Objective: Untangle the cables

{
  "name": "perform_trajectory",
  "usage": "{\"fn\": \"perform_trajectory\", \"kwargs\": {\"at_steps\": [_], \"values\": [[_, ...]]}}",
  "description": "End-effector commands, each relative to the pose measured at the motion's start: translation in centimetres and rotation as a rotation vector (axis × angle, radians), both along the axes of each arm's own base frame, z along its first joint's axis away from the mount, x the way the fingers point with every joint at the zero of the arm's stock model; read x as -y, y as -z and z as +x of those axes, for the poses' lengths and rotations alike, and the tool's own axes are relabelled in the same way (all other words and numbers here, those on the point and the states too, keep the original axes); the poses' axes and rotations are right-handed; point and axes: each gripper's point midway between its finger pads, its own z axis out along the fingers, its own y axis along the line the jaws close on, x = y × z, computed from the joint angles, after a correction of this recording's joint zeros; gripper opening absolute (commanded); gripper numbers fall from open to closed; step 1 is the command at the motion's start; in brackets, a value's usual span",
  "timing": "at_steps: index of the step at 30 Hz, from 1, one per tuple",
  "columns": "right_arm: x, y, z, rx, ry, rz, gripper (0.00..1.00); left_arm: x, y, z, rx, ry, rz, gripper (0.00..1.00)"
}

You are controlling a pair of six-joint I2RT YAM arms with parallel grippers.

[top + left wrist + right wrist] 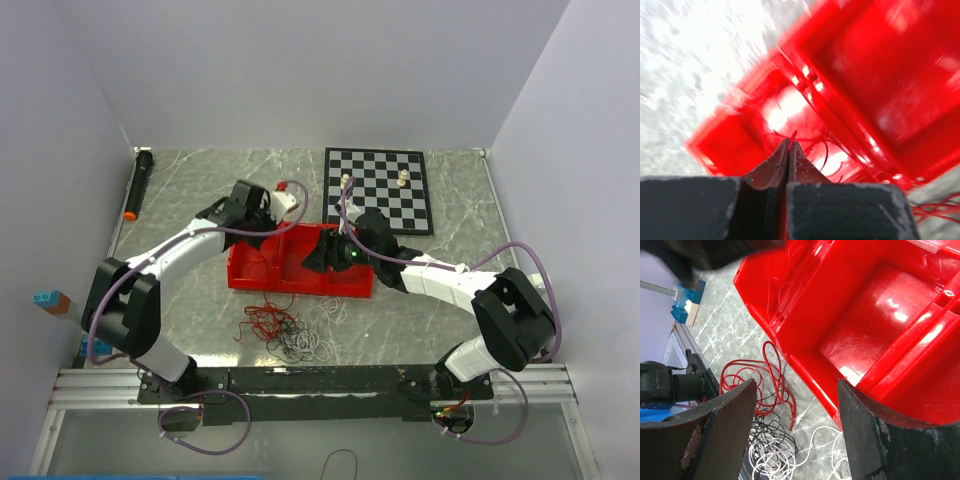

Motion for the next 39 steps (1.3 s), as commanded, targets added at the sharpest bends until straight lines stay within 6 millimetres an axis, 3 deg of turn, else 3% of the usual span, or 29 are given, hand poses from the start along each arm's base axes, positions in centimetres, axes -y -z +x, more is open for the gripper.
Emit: {"fn": "perform_trajectory", "kwargs": {"at_steps": [1,2,3,5,9,10,16,18,21,24,27,29,31,35,39], "values": [[-0.1,-2.6,0.7,0.079,0.004,0.047,0.72,1.3,-6.8,-1.0,0.026,0.018,-0.121,0.73],[-0.1,-2.7,0.7,0.085,0.003,0.045,0.72,1.3,-7.2,-1.4,0.019,0.027,-0.129,0.91],[-0.1,-2.7,0.7,0.088,0.003,0.042,0.72,1.4,-7.4,-1.8,0.009,0.038,-0.137,0.99],[-0.3,-2.8,0.8,0.094,0.002,0.038,0.72,1.4,-6.7,-2.9,-0.026,0.066,-0.135,0.95],[-0.2,-3.0,0.9,0.105,0.004,0.027,0.73,0.8,-5.3,-3.1,-0.016,0.038,-0.122,0.63],[-0.2,-2.9,0.9,0.104,0.003,0.024,0.73,0.5,-4.9,-2.9,-0.009,0.029,-0.113,0.59],[-0.4,-2.8,0.8,0.098,-0.006,0.026,0.73,-0.6,-4.2,-2.2,0.016,0.009,-0.078,0.57],[-0.3,-2.7,0.7,0.103,-0.009,0.018,0.73,-0.2,-5.6,-1.9,0.028,0.033,-0.091,0.62],[0.0,-2.6,0.5,0.119,-0.010,-0.009,0.73,0.7,-9.0,-2.9,0.071,0.148,-0.128,0.80],[0.4,-3.3,-0.7,0.169,-0.025,-0.013,0.77,1.4,-10.6,-7.7,0.052,0.373,-0.163,0.99],[0.5,-4.2,-2.7,0.210,-0.052,0.002,0.79,0.9,-9.5,-13.4,0.035,0.634,-0.155,0.97],[0.4,-4.5,-4.4,0.212,-0.078,0.006,0.79,0.5,-8.8,-15.9,0.045,0.732,-0.137,0.97],[0.1,-3.7,-6.2,0.227,-0.119,-0.032,0.77,0.4,-7.7,-17.0,0.031,0.765,-0.125,0.99],[-1.4,-0.9,-10.6,0.207,-0.270,-0.137,0.75,0.3,-5.3,-17.0,0.005,0.771,-0.104,0.89],[-2.5,0.8,-11.8,0.191,-0.325,-0.177,0.75,0.4,-3.5,-16.0,0.004,0.759,-0.087,0.86]]}}
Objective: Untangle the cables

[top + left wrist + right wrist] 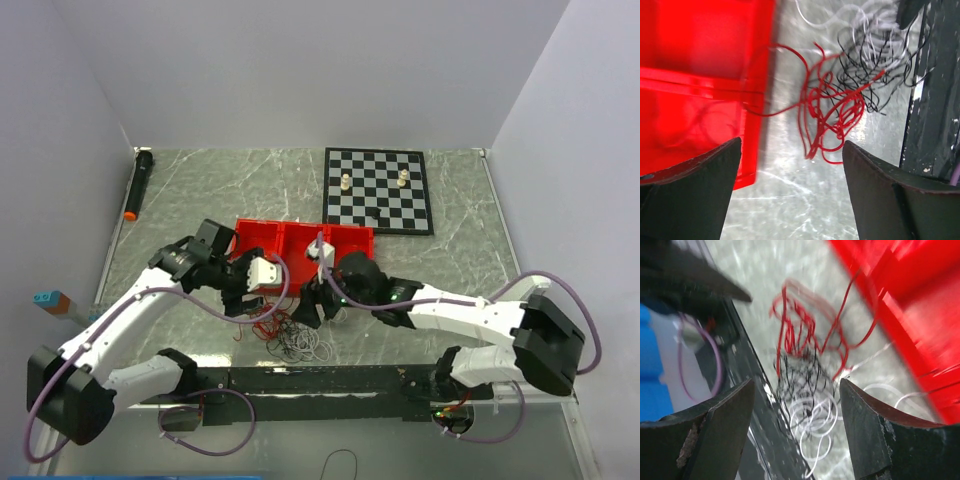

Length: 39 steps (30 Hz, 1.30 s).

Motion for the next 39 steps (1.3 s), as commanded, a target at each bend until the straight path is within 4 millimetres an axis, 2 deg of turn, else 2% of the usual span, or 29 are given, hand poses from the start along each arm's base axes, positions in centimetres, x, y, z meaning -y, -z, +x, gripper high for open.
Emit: {"fn": "perform_trajectory", "kwargs": {"at_steps": [1,3,6,9,12,14,18,20,22,24,26,29,32,33,34,36,38,39], "values": [[-0.3,2.5,-0.6,-0.001,-0.038,-0.080,0.74,0.9,0.8,0.8,0.040,0.060,-0.026,0.84],[-0.9,3.3,-1.1,-0.030,-0.070,-0.092,0.69,1.2,1.2,0.9,0.027,0.067,-0.032,0.82],[-1.3,4.5,-2.2,-0.089,-0.120,-0.133,0.47,1.6,1.4,0.5,0.001,0.093,-0.047,0.80],[-0.9,6.1,-3.5,-0.172,-0.165,-0.199,0.40,1.7,1.4,-0.1,0.000,0.135,-0.052,0.79],[0.5,7.4,-4.6,-0.216,-0.169,-0.261,0.40,1.4,1.9,-0.8,0.011,0.169,-0.047,0.77],[1.7,7.9,-5.1,-0.231,-0.152,-0.290,0.39,1.1,2.4,-1.0,0.016,0.182,-0.033,0.72],[4.6,9.2,-5.7,-0.271,-0.063,-0.370,0.14,0.6,3.4,-1.0,0.031,0.182,-0.004,0.58],[6.4,10.0,-5.7,-0.294,0.009,-0.427,0.08,0.6,3.5,-0.7,0.049,0.173,-0.006,0.49],[8.6,11.0,-5.5,-0.309,0.109,-0.498,0.00,0.7,3.5,-0.6,0.055,0.172,-0.013,0.47],[10.5,11.4,-5.3,-0.317,0.182,-0.556,0.00,0.9,3.6,-0.6,0.053,0.166,-0.020,0.45],[11.4,11.2,-5.3,-0.313,0.218,-0.569,0.00,1.3,3.8,-0.6,0.046,0.169,-0.025,0.42],[11.9,10.0,-4.6,-0.276,0.260,-0.546,0.00,2.1,3.8,-0.5,0.036,0.173,-0.039,0.38],[11.7,8.5,-3.7,-0.246,0.274,-0.511,0.09,2.9,3.7,-1.0,0.012,0.193,-0.050,0.39],[11.5,8.0,-3.4,-0.238,0.273,-0.499,0.13,3.1,3.5,-1.3,0.005,0.212,-0.051,0.41],[11.4,7.8,-3.3,-0.236,0.274,-0.491,0.21,3.2,3.4,-1.9,-0.009,0.236,-0.049,0.45],[11.3,7.5,-2.9,-0.230,0.274,-0.480,0.31,3.1,3.2,-3.0,-0.032,0.278,-0.039,0.74],[11.3,7.2,-2.4,-0.219,0.280,-0.470,0.36,2.8,3.5,-3.3,-0.036,0.279,-0.023,0.83],[11.2,7.0,-2.4,-0.213,0.278,-0.465,0.38,2.8,3.7,-2.7,-0.011,0.253,-0.023,0.83]]}}
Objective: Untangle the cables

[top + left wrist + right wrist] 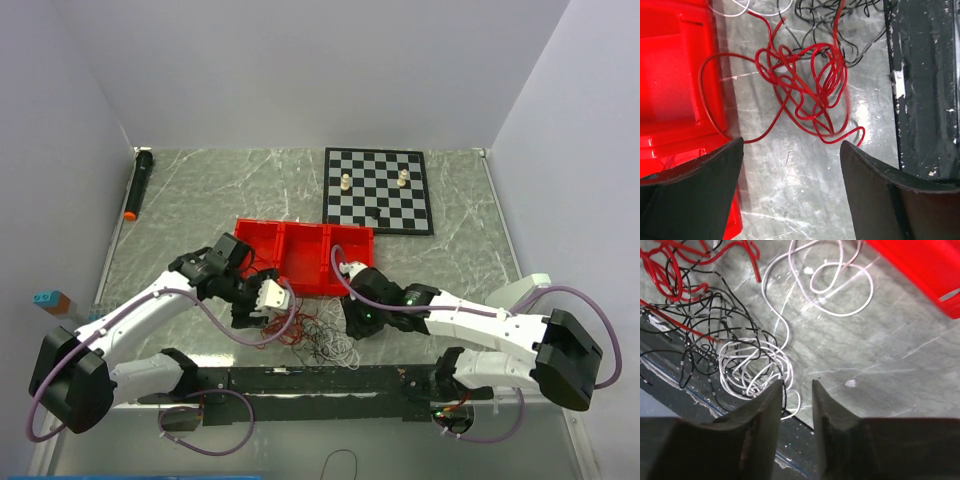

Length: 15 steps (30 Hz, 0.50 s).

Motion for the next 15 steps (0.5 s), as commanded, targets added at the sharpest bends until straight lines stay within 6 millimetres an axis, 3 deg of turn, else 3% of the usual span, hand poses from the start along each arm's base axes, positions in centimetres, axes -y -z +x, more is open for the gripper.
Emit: {"fn": "perform_trajectory", "kwargs": {"at_steps": [1,5,7,11,15], "values": [[-0.5,-2.2,1.6,0.066,0.017,0.039,0.39,0.8,-1.0,0.6,0.039,-0.028,-0.046,0.81],[-1.2,-4.2,2.3,0.136,0.008,0.124,0.41,1.9,-3.2,7.7,0.291,-0.312,-0.174,0.68],[-1.6,-5.1,2.6,0.169,-0.005,0.168,0.42,1.8,-3.9,9.5,0.340,-0.397,-0.192,0.62],[-2.5,-6.3,3.1,0.193,-0.028,0.236,0.42,2.8,-3.2,9.1,0.248,-0.346,-0.164,0.61],[-2.9,-6.4,3.7,0.202,-0.035,0.248,0.41,3.6,-2.1,7.8,0.185,-0.267,-0.166,0.40]]}}
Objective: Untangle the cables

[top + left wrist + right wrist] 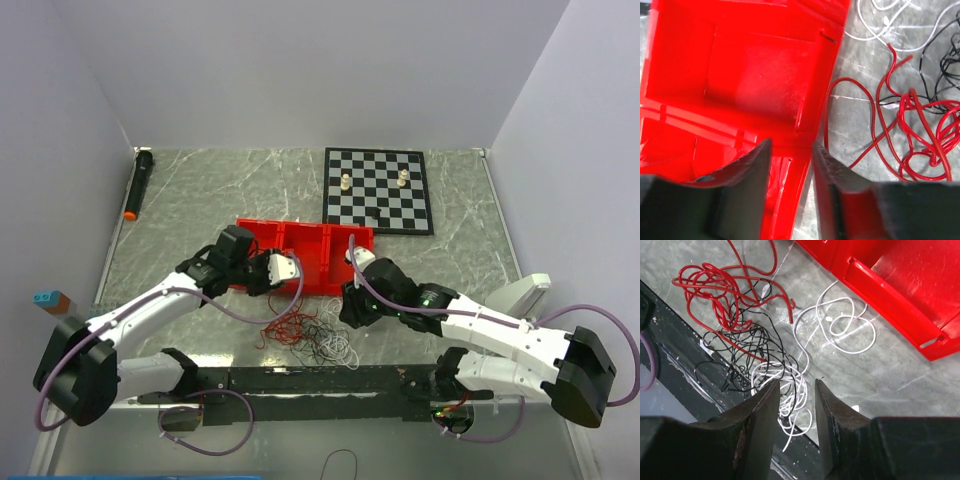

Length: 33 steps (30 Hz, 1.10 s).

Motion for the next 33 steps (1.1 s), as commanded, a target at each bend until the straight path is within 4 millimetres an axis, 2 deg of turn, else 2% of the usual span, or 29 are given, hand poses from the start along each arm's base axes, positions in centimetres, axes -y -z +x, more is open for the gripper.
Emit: {"fn": "perform_trajectory", "kwargs": {"at_steps": [1,3,7,14,18,21,24,25,30,33], "values": [[-1.4,-2.1,1.4,0.061,-0.021,0.076,0.41,1.6,-1.2,-0.2,-0.008,0.071,-0.059,0.40],[-1.5,-2.2,1.6,0.063,-0.024,0.086,0.41,1.6,-0.8,-1.3,-0.056,0.121,-0.036,0.40],[-1.7,-2.5,2.4,0.074,-0.022,0.101,0.41,1.1,-0.4,-3.0,-0.102,0.204,0.006,0.50],[-2.6,-3.2,3.4,0.095,-0.029,0.120,0.41,1.4,-0.2,-3.0,-0.098,0.231,0.013,0.56],[-2.8,-3.6,3.7,0.110,-0.034,0.123,0.41,1.0,-0.6,-1.5,-0.034,0.200,0.047,0.55],[-2.8,-3.5,3.9,0.124,-0.033,0.130,0.40,0.9,-1.7,1.2,0.042,0.087,0.049,0.58],[-2.7,-3.3,3.8,0.123,-0.035,0.133,0.40,0.7,-3.4,2.7,0.057,0.005,0.040,0.69],[-2.8,-3.4,3.9,0.125,-0.035,0.132,0.40,0.7,-4.0,2.7,0.052,0.006,0.041,0.75],[-2.6,-4.6,4.8,0.162,-0.009,0.124,0.39,1.3,-6.6,1.7,-0.033,-0.004,-0.005,0.89],[-2.7,-5.2,4.9,0.165,-0.001,0.141,0.39,1.8,-8.4,1.1,-0.058,0.010,-0.030,0.91]]}}
